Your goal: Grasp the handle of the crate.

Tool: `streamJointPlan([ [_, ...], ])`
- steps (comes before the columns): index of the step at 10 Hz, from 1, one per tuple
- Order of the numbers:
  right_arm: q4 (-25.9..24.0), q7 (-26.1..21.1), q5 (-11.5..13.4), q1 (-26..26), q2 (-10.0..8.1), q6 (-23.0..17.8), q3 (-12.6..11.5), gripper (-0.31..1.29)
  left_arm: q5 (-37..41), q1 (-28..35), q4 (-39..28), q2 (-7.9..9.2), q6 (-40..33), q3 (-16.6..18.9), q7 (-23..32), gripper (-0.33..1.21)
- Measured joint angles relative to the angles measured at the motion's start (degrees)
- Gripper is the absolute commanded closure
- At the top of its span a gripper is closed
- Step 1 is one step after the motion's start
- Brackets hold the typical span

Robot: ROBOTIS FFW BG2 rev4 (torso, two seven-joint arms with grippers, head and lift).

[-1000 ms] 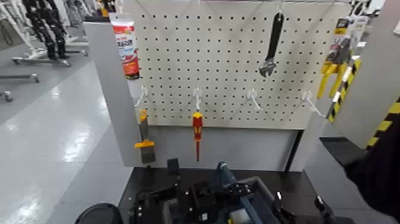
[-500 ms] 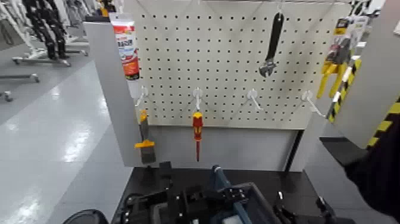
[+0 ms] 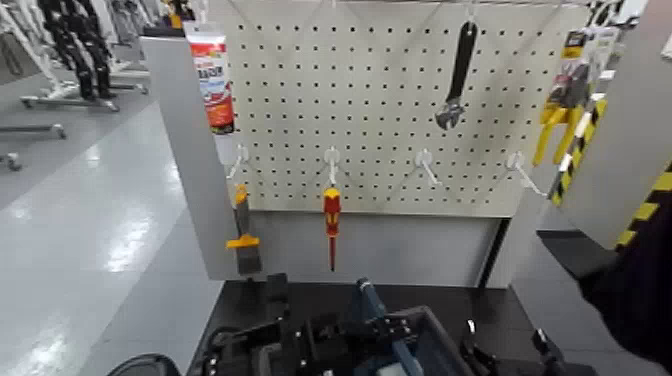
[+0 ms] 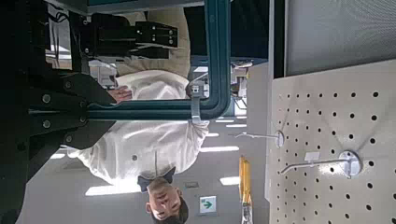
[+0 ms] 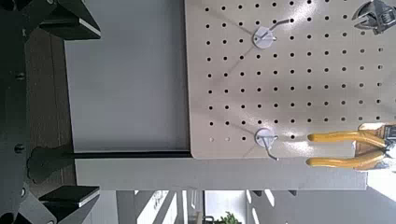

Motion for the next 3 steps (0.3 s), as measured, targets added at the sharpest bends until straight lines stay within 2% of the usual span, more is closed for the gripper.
streamJointPlan([
  [3,-0.22,-0.15,1.87,0.03,0.00,0.03,-0.16,0.13,0.00,0.02,0.18,0.08,0.00,0.00,0.07,1.19],
])
